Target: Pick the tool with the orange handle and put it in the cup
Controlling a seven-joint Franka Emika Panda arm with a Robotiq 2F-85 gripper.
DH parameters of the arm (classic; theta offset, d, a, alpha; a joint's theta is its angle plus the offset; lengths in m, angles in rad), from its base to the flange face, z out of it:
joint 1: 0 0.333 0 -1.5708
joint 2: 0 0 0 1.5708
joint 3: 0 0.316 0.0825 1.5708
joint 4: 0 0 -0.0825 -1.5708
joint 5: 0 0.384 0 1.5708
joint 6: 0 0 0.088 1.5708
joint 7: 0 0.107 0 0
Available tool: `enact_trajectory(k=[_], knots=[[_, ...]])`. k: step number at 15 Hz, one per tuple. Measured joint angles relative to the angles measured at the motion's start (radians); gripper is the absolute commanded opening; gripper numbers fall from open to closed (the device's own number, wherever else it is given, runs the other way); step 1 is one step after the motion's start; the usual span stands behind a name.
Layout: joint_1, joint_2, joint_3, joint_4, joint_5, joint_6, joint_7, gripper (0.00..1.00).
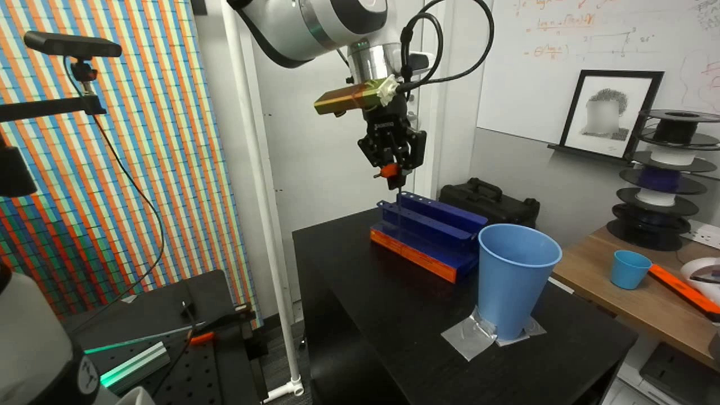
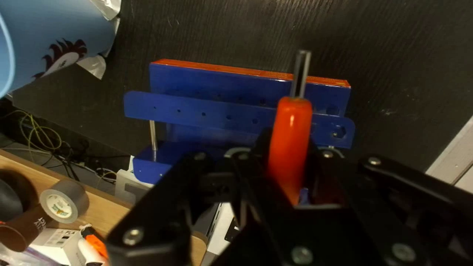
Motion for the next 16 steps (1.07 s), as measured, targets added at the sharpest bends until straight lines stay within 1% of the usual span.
enact_trajectory(k=[6,8,9,16], knots=[[-0.008,-0.034,-0.001,-0.002,0.004,0.009,-0.031,0.10],[-0.008,-0.052,0.001,-0.002,0.010,0.009,-0.051,0.06],[-0.008,-0.060,0.003,-0.002,0.011,0.009,-0.059,0.08],[-0.005,-0.150,0.011,0.000,0.043,0.010,-0.128,0.09]])
